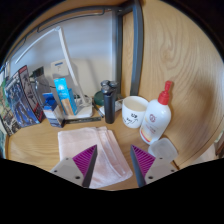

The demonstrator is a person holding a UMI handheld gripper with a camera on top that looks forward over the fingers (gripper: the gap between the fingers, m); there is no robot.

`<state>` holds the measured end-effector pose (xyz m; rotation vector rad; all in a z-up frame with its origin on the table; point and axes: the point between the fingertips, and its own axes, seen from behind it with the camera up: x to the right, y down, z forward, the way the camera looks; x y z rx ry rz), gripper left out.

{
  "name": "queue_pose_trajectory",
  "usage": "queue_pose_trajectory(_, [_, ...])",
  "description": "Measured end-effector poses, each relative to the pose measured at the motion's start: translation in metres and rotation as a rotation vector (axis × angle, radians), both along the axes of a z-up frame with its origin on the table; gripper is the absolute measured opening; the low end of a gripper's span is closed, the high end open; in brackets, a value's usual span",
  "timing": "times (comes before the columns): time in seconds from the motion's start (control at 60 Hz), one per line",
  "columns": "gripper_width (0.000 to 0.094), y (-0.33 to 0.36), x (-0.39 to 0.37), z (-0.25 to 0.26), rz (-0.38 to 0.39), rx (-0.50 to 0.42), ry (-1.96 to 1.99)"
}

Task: Fold towel

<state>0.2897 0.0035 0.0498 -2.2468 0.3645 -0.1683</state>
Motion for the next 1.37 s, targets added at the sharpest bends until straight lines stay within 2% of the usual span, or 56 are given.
queue_pose_trajectory(0.15, [0.0712,-0.004,-0.011,0.023,0.056,0.028,0.018])
queue_pose_trajectory(0.417, [0.0798,-0.018,-0.124,0.156,0.213,0.204,0.097])
queue_pose_trajectory(0.55, [0.0799,-0.054,-0.183,0.188,0.279,0.237,0.064])
queue_pose_trajectory(0.917, [0.0831,-0.174,-0.294,0.159,0.352,0.193,0.018])
queue_pose_trajectory(1.367, [0.0832,-0.219,-0.31,0.148,0.35,0.188,-0.006])
